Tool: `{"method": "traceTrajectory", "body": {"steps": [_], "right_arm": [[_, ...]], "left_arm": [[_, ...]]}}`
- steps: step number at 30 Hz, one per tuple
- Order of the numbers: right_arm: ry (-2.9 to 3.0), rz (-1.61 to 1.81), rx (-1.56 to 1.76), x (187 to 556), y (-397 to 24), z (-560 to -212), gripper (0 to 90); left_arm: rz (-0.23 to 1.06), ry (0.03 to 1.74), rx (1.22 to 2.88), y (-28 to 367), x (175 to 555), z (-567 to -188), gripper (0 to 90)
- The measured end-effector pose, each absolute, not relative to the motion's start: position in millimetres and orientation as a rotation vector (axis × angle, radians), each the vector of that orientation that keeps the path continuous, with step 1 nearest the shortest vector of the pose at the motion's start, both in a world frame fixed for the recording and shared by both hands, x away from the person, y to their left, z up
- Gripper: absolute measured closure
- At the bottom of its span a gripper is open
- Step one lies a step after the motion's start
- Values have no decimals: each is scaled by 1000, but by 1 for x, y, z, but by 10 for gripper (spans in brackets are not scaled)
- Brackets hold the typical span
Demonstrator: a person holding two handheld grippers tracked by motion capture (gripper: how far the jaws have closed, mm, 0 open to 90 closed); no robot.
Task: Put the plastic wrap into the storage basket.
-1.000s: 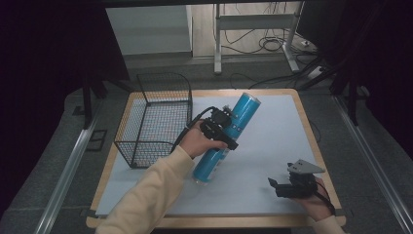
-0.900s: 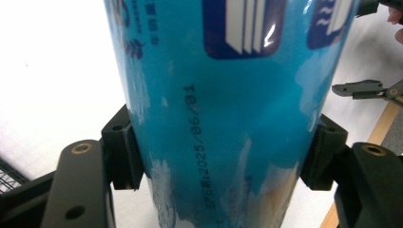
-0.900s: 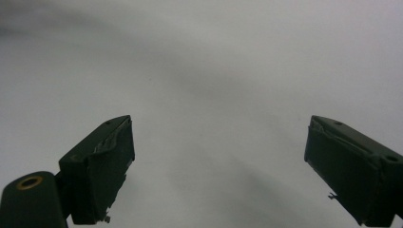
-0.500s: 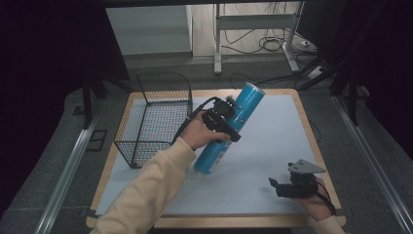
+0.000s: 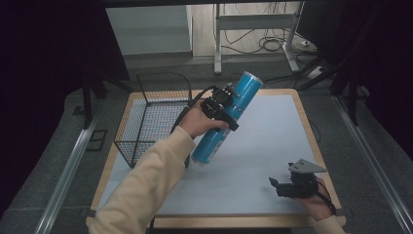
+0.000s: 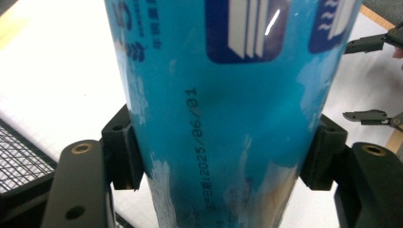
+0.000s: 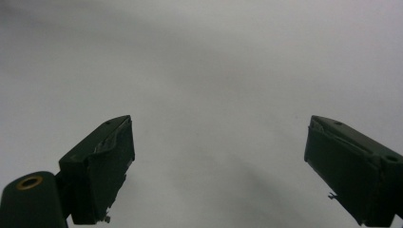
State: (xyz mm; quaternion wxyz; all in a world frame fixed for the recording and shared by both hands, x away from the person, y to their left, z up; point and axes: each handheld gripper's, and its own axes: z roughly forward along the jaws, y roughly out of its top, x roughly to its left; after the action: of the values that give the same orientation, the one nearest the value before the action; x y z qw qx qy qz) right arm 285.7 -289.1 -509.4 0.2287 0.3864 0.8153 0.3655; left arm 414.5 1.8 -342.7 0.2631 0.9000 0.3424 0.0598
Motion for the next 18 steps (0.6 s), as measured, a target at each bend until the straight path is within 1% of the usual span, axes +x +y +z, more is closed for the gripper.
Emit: {"method": "traceTrajectory", "body": {"steps": [9,18], "right_arm": [[2247,1004,1067,285,-289,-509,99],[2246,1000,1074,286,-290,-509,100]], "left_arm": [[185,922,2434,-4,425,-329,319],[245,955,2433,10,441,-302,319]]}}
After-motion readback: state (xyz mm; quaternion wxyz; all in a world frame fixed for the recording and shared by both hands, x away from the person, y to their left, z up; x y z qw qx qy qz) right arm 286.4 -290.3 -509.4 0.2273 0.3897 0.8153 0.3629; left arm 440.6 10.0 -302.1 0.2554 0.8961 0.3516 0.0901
